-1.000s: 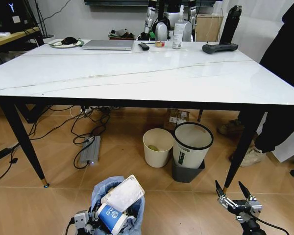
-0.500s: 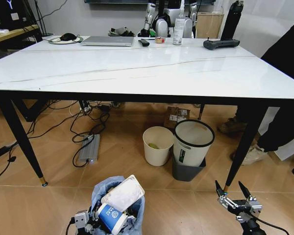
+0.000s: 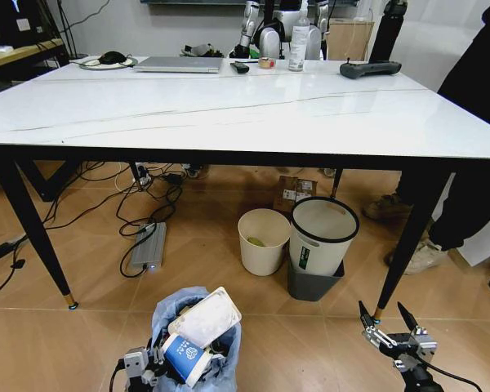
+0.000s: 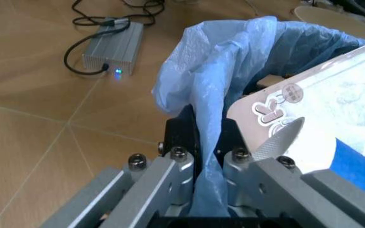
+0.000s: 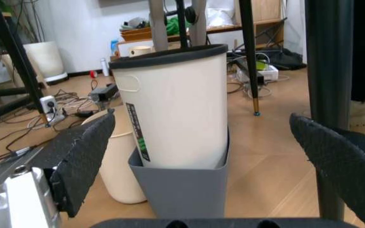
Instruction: Pick up the trash bin and place the trash from the table into it.
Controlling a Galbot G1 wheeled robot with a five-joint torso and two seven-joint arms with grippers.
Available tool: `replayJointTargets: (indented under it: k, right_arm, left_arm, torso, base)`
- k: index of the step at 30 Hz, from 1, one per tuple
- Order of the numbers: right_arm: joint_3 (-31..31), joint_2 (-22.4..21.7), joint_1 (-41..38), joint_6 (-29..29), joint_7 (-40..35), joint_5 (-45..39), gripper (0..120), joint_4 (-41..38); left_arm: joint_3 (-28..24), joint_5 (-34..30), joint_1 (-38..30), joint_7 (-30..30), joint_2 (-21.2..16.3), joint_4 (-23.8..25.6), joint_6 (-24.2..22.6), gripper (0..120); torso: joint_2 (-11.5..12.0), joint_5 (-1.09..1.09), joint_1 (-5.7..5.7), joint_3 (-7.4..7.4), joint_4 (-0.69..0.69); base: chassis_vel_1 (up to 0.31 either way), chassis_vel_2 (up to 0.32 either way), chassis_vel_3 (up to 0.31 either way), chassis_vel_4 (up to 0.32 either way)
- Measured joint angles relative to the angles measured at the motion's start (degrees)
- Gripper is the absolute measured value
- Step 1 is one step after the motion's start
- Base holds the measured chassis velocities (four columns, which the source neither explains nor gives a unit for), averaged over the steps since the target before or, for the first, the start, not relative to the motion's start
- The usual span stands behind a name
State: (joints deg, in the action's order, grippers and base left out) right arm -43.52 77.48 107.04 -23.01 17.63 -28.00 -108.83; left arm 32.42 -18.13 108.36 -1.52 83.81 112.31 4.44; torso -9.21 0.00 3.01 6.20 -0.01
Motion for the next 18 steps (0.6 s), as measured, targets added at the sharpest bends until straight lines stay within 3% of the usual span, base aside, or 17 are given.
replayJointTargets:
  k: [18]
  right_arm:
    - [0.0,0.0,0.0,0.0,0.0,0.0,100,0.0]
  left_arm:
    - [1.3,-7.0,-4.6,-2.6,-1.7,-2.5,-6.8,0]
  torso:
    - [-0.4,0.01,0.09,0.25,0.00]
  base:
    - [0.000,0.000,0.000,0.000]
